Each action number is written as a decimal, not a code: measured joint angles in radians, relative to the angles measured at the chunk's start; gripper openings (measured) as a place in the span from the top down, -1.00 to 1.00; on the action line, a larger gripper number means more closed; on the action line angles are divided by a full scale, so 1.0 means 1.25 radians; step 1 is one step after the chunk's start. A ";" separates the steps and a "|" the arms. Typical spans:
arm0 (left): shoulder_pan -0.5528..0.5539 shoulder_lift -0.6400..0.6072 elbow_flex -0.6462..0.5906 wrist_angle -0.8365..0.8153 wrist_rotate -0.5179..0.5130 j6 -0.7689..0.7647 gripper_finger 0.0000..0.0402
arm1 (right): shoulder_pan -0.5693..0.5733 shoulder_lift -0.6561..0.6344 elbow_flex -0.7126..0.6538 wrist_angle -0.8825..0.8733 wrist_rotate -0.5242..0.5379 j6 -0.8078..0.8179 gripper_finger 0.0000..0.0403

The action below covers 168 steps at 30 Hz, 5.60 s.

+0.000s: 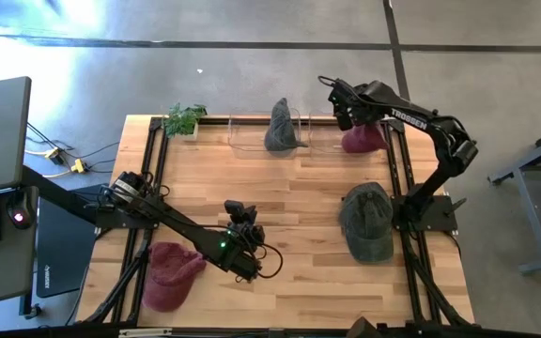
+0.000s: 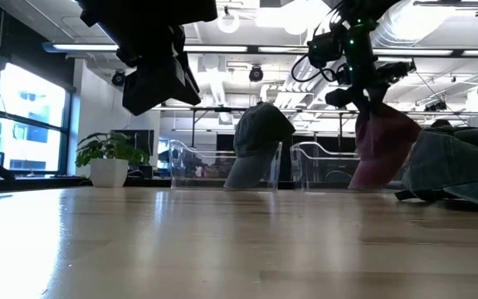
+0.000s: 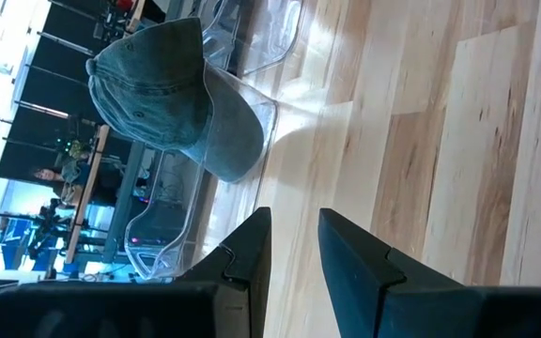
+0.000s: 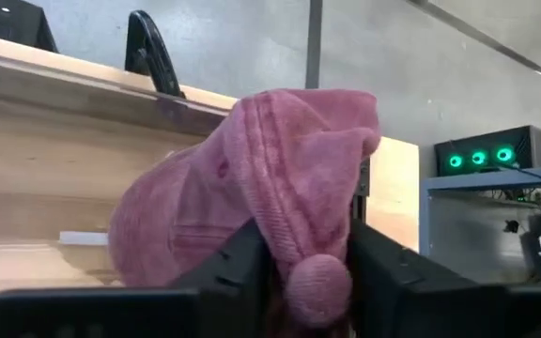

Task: Pick & Place hat
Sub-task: Put the right red cap into the right transparent bin, then put the black cap into the left transparent bin

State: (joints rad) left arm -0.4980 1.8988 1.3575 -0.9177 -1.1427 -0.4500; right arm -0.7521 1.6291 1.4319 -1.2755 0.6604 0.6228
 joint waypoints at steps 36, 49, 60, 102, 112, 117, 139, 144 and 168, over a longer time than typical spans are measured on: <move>0.000 0.000 0.001 -0.001 0.006 -0.001 0.58 | 0.107 0.061 -0.211 0.381 -0.299 -0.248 0.98; 0.000 0.000 0.001 -0.006 0.007 -0.001 0.58 | 0.082 0.103 -0.209 0.306 -0.174 -0.180 0.97; -0.001 0.000 0.001 -0.020 0.008 -0.013 0.58 | 0.136 -0.021 -0.152 0.265 -0.047 -0.221 0.96; -0.041 0.000 -0.084 0.582 0.568 0.381 0.58 | 0.631 -0.288 -0.292 -0.174 -0.351 -0.124 -0.16; -0.042 0.000 -0.084 0.567 0.569 0.380 0.58 | 0.436 -0.293 -0.490 0.083 -0.625 -0.417 -0.11; -0.042 0.000 -0.084 0.561 0.567 0.380 0.58 | 0.427 -0.293 -0.543 0.212 -0.839 -0.403 0.31; -0.068 -0.042 -0.084 0.451 0.098 0.291 0.58 | 0.545 -0.369 -0.608 0.897 -0.789 -0.033 0.83; -0.014 -0.058 -0.084 0.608 0.276 0.448 0.58 | 0.550 -0.355 -0.715 1.063 -0.770 0.023 0.84; 0.164 -0.036 -0.084 0.815 0.590 0.543 0.57 | 0.690 -0.424 -0.560 0.682 -0.449 -0.232 0.08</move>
State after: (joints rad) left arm -0.2932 1.8538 1.2530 0.1005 -0.4052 0.2283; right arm 0.1099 1.0994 0.7313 -0.4227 0.0997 0.3323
